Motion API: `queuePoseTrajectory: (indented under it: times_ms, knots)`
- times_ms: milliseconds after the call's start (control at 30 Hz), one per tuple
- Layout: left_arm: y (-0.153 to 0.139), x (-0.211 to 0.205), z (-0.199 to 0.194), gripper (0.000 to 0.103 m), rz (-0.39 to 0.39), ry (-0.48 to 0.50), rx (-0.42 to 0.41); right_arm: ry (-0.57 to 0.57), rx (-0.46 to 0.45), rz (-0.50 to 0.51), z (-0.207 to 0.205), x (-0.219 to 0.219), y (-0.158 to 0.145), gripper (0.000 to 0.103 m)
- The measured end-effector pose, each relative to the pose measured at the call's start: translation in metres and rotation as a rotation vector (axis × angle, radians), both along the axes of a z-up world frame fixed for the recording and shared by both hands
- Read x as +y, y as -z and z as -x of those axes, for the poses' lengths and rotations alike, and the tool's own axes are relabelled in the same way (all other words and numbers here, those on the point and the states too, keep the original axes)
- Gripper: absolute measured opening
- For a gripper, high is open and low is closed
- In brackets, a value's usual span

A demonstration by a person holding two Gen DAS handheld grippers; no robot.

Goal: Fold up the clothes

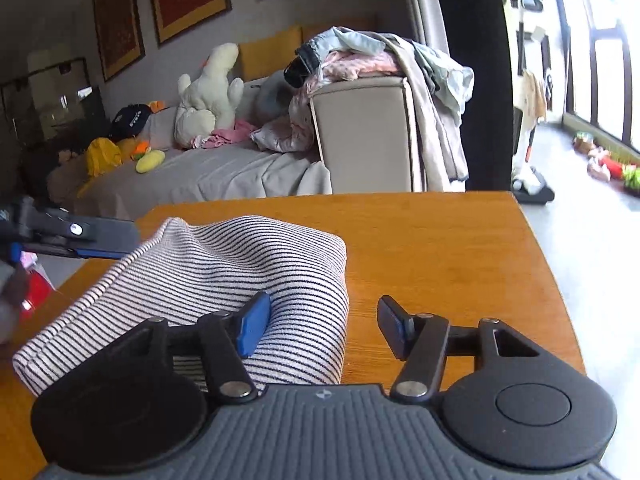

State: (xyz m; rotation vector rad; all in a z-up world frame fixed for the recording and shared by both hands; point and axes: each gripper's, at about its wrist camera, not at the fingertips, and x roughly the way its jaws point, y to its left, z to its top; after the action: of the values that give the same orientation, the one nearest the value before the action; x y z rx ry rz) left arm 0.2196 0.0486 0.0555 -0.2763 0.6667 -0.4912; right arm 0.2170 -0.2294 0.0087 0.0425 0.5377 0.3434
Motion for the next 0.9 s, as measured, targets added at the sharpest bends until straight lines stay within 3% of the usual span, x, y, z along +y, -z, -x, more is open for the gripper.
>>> queuePoseTrajectory:
  times_ms: [67,133,233,400,500,533,600,633,667,700,800,900]
  knots:
    - [-0.004,0.005,0.016,0.079,0.03,0.016,0.023,0.009,-0.021,0.023,0.005,0.003,-0.003,0.059]
    - [0.002,0.001,0.031,0.079,-0.001,0.055,0.063,-0.019,-0.081,0.05,0.022,0.008,-0.011,0.059]
    - [0.018,0.003,0.048,0.071,-0.02,0.085,0.112,-0.12,-0.178,0.083,0.059,0.016,-0.024,0.071]
    - [0.024,0.033,0.063,0.064,0.077,0.041,0.1,-0.343,-0.281,0.182,0.119,0.045,-0.031,0.079]
    - [0.023,0.046,0.063,0.063,0.112,0.016,0.092,-0.39,-0.311,0.309,0.129,0.073,-0.013,0.078]
    - [0.024,0.047,0.061,0.061,0.115,0.01,0.1,-0.384,-0.32,0.364,0.127,0.084,-0.004,0.077]
    - [0.028,0.045,0.056,0.055,0.11,0.012,0.115,-0.381,-0.303,0.385,0.119,0.094,0.002,0.037]
    - [0.031,0.043,0.054,0.05,0.108,0.015,0.124,-0.373,-0.282,0.343,0.113,0.093,-0.003,0.034]
    - [0.033,0.043,0.053,0.048,0.111,0.019,0.133,-0.36,-0.258,0.263,0.107,0.086,-0.013,0.023]
    - [0.035,0.044,0.052,0.044,0.119,0.025,0.143,-0.34,-0.233,0.154,0.1,0.074,-0.029,0.02]
    - [0.037,0.036,0.05,0.033,0.136,0.063,0.141,-0.293,-0.178,-0.148,0.077,0.038,-0.069,0.019]
    - [0.039,0.019,0.047,0.033,0.142,0.113,0.13,-0.312,-0.087,-0.326,0.054,0.023,-0.077,0.017]
